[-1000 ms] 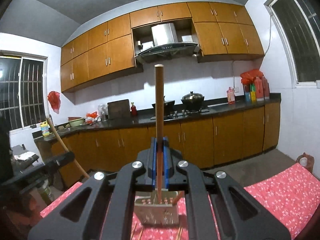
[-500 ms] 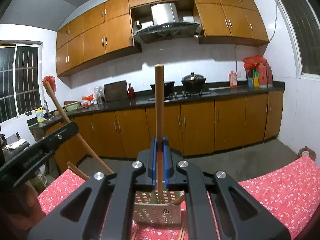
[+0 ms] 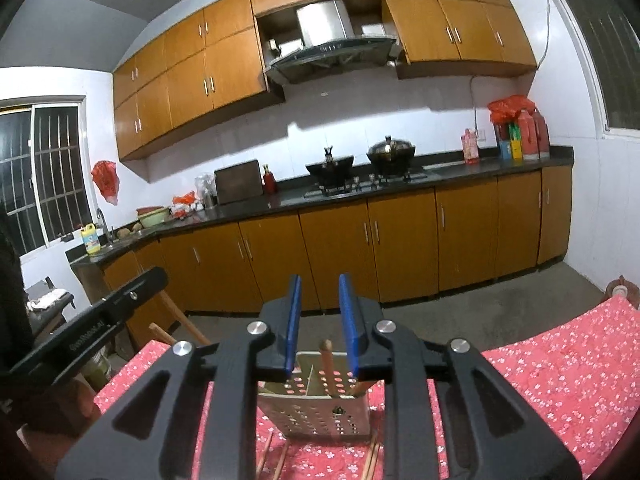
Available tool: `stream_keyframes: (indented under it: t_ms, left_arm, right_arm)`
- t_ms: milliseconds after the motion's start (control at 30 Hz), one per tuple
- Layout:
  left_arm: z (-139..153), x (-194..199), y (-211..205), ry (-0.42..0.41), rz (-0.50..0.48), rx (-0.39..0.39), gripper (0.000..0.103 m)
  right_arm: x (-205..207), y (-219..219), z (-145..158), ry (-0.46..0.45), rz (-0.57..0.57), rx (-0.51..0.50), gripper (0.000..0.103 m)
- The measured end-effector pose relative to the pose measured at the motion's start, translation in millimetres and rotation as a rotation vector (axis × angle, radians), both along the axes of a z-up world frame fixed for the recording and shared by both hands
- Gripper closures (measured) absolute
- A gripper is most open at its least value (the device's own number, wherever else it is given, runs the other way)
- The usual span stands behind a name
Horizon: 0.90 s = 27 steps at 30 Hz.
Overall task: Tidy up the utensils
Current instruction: 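Open both grippers to drop the chopsticks into the holder, then grasp a chopstick with the right gripper while the left gripper grasps another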
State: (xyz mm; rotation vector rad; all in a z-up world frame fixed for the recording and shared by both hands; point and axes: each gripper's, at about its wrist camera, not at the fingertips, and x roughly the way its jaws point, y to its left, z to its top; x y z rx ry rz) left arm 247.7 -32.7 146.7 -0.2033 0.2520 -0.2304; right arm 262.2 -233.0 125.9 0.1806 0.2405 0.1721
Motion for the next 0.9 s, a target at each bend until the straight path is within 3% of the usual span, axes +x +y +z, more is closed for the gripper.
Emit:
stream_keyframes:
  t_ms: [67,233,300,433,533,700,767,900]
  left_arm:
    - [4.9,-6.2,2.0,-0.017,0.003,-0.004,0.088]
    - [20.2,-30.5,12.3,-0.062,0.005,-0.026,0.087]
    - [23.0,-41.3,17.0,-0.068,0.003,-0.033,0.087]
    - [11.4,-65.3,26.4,-0.051,-0.007,-0.018,0.087]
    - [-16.9,-78.5,31.1,0.015,0.004,0.027,0.087]
    - [-94.4,-73.0,40.8,0.257,0.024,0.096,0.087]
    - [-124.4,-69.1,46.1,0.362,0.026,0.087,0.087]
    - [-162.0,-74.0,53.2,0.464,0.033,0.078,0.087]
  right_arm:
    - [-13.7,-1.9,7.7,-0.024,-0.001,0.002,0.082]
    - [-47.1,-15.2,14.4,-0.046,-0.006,0.018,0.082]
    - [-59.7,-20.9,8.2,-0.034,-0.011,0.015,0.082]
    - [-74.3,-30.7,-30.9,0.078,-0.036,-0.010,0.082]
    - [-69.8,-33.4,-85.1,0.243,-0.054,-0.041,0.082]
    - [-60.8,-26.0,-171.4,0.516,-0.020,-0.030,0.083]
    - [-63.6,-18.3,-194.1,0.574,0.001,-0.016,0.084]
    - [-65.2,-4.9,-214.3,0.619,0.025,-0.020,0.084]
